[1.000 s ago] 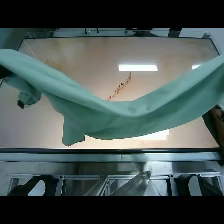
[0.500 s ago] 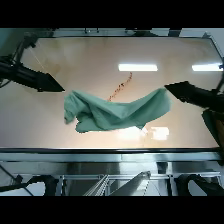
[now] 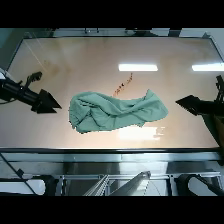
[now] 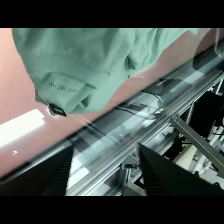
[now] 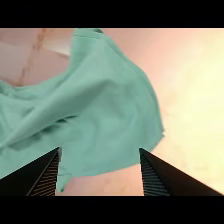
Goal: Fold the shirts.
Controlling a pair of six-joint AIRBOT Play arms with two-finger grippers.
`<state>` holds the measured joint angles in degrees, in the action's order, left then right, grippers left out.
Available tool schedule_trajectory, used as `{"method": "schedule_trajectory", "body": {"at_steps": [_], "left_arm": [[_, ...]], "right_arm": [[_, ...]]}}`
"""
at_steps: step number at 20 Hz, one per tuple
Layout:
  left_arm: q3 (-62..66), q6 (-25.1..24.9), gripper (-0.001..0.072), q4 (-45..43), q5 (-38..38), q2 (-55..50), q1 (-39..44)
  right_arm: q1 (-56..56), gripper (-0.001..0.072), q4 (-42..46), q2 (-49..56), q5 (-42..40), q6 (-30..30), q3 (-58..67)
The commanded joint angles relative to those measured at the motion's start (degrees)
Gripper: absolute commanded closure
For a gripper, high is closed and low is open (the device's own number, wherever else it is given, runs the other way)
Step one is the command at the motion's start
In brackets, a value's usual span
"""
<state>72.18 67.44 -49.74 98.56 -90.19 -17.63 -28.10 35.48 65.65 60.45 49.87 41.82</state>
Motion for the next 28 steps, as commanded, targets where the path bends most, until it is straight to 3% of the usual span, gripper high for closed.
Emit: {"method": "schedule_trajectory", "body": {"at_steps": [1, 6, 9, 11, 12, 16, 17, 18, 19, 20, 25, 28], "left_arm": [[-17.1, 0.5, -0.0013, 0.0, -7.9, 6.8, 0.3], [-30.7, 0.5, -0.0013, 0.4, -19.0, 13.4, 9.9], [-33.6, 2.6, 0.0003, 1.7, -30.6, 14.0, 19.1], [-31.7, 3.2, 0.0004, 2.9, -37.4, 11.5, 23.7], [-29.7, 3.8, 0.0004, 2.7, -40.2, 9.5, 25.0], [-21.0, 3.8, 0.0006, 2.7, -42.7, 0.3, 24.8], [-19.3, 4.2, 0.0111, 2.9, -41.8, -1.9, 24.6], [-17.4, 4.2, 0.0312, 2.7, -39.9, -4.2, 24.6], [-15.6, 4.2, 0.0493, 2.8, -37.2, -6.1, 24.6], [-13.6, 3.7, 0.0709, 2.8, -33.8, -7.5, 24.6], [-6.6, 3.6, 0.0706, 3.7, -21.0, 0.5, 22.9], [-1.2, 2.4, 0.0695, 12.2, -11.9, 13.2, 21.1]], "right_arm": [[-4.3, 0.0165, 6.0, 3.0, 0.7, 2.0, 0.0], [-0.6, 0.0167, 3.7, 12.4, -0.7, 2.0, 0.0], [2.9, 0.0168, 0.9, 17.8, -2.2, 1.9, 0.1], [5.5, 0.0171, -0.7, 20.0, -3.4, 1.8, 0.1], [6.6, 0.0226, -1.3, 20.7, -3.9, 1.8, 0.1], [10.3, 0.0239, -4.3, 22.9, -5.1, 1.8, 1.5], [11.3, 0.024, -4.6, 23.5, -5.0, 1.9, 2.5], [12.1, 0.0328, -4.8, 24.1, -4.5, 2.1, 3.5], [12.9, 0.0566, -4.7, 24.4, -3.3, 1.9, 4.7], [13.2, 0.0696, -4.8, 24.4, -2.2, 1.9, 5.6], [8.3, 0.0696, -5.5, 14.6, 11.1, 1.6, 10.5], [3.8, 0.0695, -16.4, 2.7, 20.2, 1.1, 13.7]]}}
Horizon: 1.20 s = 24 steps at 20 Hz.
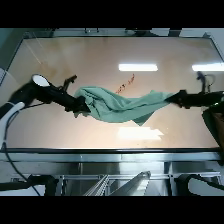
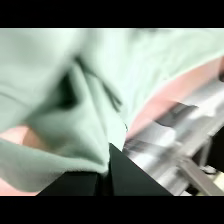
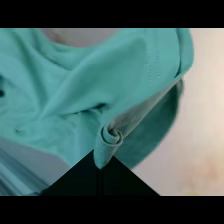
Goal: Fold the shirts.
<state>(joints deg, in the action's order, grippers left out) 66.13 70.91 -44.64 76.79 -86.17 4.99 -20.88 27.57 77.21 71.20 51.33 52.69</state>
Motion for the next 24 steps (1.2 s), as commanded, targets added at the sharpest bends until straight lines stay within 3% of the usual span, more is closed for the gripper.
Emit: {"method": "schedule_trajectory", "body": {"at_steps": [1, 3, 6, 9, 12, 15, 19, 21, 24], "left_arm": [[7.9, -1.2, 0.0695, 10.2, 12.4, 13.6, -2.0], [16.1, -1.3, 0.0686, 15.1, 15.4, 22.5, -4.4], [29.9, -1.5, 0.068, 16.3, 14.9, 31.9, -11.6], [43.1, -2.9, 0.068, 16.1, 13.7, 38.3, -25.1], [51.6, -5.1, 0.0679, 15.1, 10.5, 40.0, -35.8], [56.2, -6.1, 0.0679, 15.3, 10.6, 31.8, -31.6], [48.9, -13.1, 0.0679, 8.0, 8.9, 18.4, -16.7], [45.2, -15.2, 0.0679, 0.1, 6.2, 10.3, -10.2], [46.0, -16.2, 0.0679, -13.5, 3.1, -4.9, -4.3]], "right_arm": [[-4.7, 0.0695, -14.3, -13.5, 11.8, -1.3, 4.6], [-6.9, 0.0696, -23.4, -22.2, 11.6, -2.1, 8.9], [-11.9, 0.0696, -30.1, -34.2, 2.6, -3.2, 18.1], [-16.1, 0.0696, -29.9, -42.5, -8.3, -5.1, 26.0], [-18.0, 0.0696, -24.5, -44.3, -10.5, -3.9, 31.1], [-17.9, 0.0695, -24.5, -41.0, -7.4, -3.8, 30.9], [-10.1, 0.0695, -20.9, -29.6, -1.2, -3.8, 26.6], [-1.1, 0.0695, -12.2, -22.7, -4.7, -3.8, 21.4], [9.0, 0.0695, -2.9, -10.7, -16.9, -3.8, 14.3]]}}
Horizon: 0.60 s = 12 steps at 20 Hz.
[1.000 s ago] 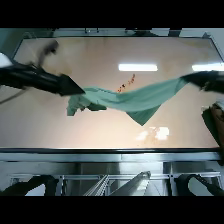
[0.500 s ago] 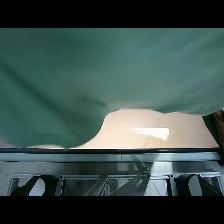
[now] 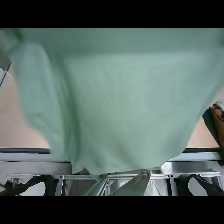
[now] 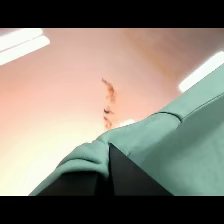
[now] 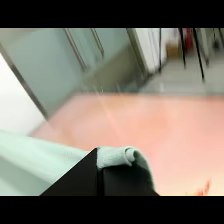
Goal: Fold the shirts.
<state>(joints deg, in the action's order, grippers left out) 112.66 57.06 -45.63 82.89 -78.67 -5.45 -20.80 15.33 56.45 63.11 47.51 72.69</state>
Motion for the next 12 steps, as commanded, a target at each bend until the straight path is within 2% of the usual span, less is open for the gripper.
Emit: {"method": "schedule_trajectory", "body": {"at_steps": [1, 2, 3, 4, 5, 6, 9, 12], "left_arm": [[1.7, -2.2, 0.0679, -14.6, -2.8, -18.1, 7.0], [4.8, -1.7, 0.0678, -15.0, -2.6, -24.0, 7.3], [7.5, -0.6, 0.0594, -14.6, -3.0, -28.7, 7.3], [9.3, 0.9, 0.0345, -14.8, -4.5, -32.1, 7.0], [9.7, 1.7, 0.0092, -14.8, -6.4, -33.7, 6.3], [8.7, 2.5, -0.0013, -14.8, -8.6, -34.0, 5.3], [2.1, 4.2, -0.0013, -14.8, -9.2, -29.3, 0.1], [-4.3, 7.5, 0.0003, -14.3, -0.2, -24.2, -5.8]], "right_arm": [[11.3, 0.0695, 10.3, 15.2, -13.2, 0.0, -6.7], [12.8, 0.0694, 10.4, 19.9, -16.7, 0.0, -6.7], [13.7, 0.0675, 10.0, 24.5, -20.5, 0.0, -6.3], [13.9, 0.0464, 9.0, 28.0, -22.6, 0.0, -5.2], [13.5, 0.0309, 8.5, 31.1, -23.2, 0.1, -3.3], [12.5, 0.0312, 8.6, 32.7, -22.6, 0.6, -1.5], [5.2, 0.031, 10.3, 31.9, -13.7, 1.6, 0.9], [-4.0, 0.0311, 16.1, 30.6, 2.3, 5.3, 0.9]]}}
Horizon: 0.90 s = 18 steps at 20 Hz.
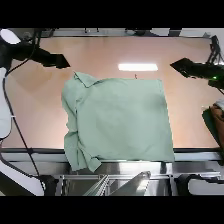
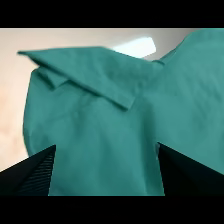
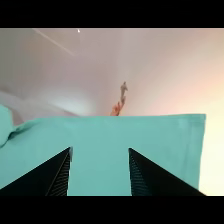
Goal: Fold the shirts.
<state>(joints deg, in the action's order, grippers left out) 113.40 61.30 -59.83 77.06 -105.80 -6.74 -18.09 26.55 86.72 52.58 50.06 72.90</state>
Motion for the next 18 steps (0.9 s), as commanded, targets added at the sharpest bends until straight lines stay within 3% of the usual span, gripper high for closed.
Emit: {"method": "schedule_trajectory", "body": {"at_steps": [1, 4, 12, 14, 17, 18], "left_arm": [[-7.6, 4.4, 0.0003, 0.0, 9.7, 4.2, -6.2], [-20.2, 6.3, 0.0004, -0.1, 14.9, 8.8, -9.5], [-55.3, 5.7, 0.0003, -0.1, 8.8, 22.1, -10.9], [-59.1, 5.6, 0.0003, -0.1, 3.2, 24.3, -9.5], [-56.5, 5.7, 0.0003, 0.0, -5.6, 24.0, -8.0], [-54.0, 6.0, 0.0003, 0.0, -7.9, 22.9, -7.6]], "right_arm": [[-9.4, 0.0311, 8.2, 0.3, 18.0, 3.7, 0.3], [-15.2, 0.0338, 14.8, -0.1, 26.7, 5.3, -5.4], [-20.0, 0.0332, 23.7, -0.9, 27.5, 7.1, -21.6], [-20.0, 0.0332, 21.4, -1.0, 26.7, 6.9, -22.3], [-18.9, 0.0318, 11.0, -1.0, 22.3, 3.8, -22.2], [-17.8, 0.0225, 9.3, -1.0, 19.9, 3.7, -21.9]]}}
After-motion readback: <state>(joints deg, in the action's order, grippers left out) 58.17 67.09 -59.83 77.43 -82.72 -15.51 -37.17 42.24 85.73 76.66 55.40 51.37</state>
